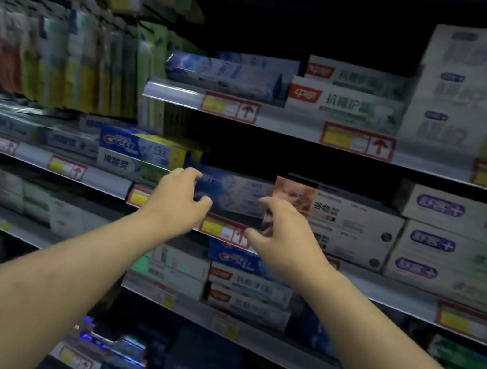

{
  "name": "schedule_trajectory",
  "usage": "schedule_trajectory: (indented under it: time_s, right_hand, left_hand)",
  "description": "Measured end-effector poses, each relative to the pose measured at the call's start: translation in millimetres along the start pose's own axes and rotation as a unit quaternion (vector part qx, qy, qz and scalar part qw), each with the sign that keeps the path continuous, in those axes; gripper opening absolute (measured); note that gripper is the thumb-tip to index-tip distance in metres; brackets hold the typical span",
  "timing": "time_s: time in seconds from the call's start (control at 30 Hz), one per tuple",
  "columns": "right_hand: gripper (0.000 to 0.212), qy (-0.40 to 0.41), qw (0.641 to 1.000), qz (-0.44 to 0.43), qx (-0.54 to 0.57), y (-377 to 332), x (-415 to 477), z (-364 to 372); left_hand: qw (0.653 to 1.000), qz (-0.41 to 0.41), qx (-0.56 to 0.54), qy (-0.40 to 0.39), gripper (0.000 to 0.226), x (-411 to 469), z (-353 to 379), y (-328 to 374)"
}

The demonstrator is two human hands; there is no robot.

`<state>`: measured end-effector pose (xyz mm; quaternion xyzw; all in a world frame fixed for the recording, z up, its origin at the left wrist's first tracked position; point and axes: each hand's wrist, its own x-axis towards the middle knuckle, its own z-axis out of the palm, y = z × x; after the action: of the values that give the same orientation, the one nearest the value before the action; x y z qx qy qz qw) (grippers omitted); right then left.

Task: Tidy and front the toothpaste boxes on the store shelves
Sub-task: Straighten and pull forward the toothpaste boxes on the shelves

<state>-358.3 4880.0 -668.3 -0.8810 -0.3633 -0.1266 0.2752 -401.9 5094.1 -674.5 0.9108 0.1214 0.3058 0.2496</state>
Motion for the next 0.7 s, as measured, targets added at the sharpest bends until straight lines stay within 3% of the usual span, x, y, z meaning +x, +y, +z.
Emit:
schedule_trajectory:
  time_s: [0.23,0.43,0.5,0.7]
  right_hand:
    - [0.057,0.009,0.999,0.016,-0.033,-16,73,12]
    - [0.038,0.008,0.997,0.068,-0.043,-24,114,25]
    - [0.032,-0.010,0.995,0.079,-0.056,-26,122,30]
    - [0.036,-0.040,0.990,0.113,-0.071,-20,133,46]
  left_hand:
    - [0.998,-0.049,-0.019,0.039,0.047,40,-3,-32]
    - [0.993,-0.053,-0.049,0.095,0.021,58,7,-52]
    - [0.991,-0.068,-0.060,0.100,0.022,65,10,-58]
    - [0.983,-0.079,-0.116,0.120,0.022,69,15,-70]
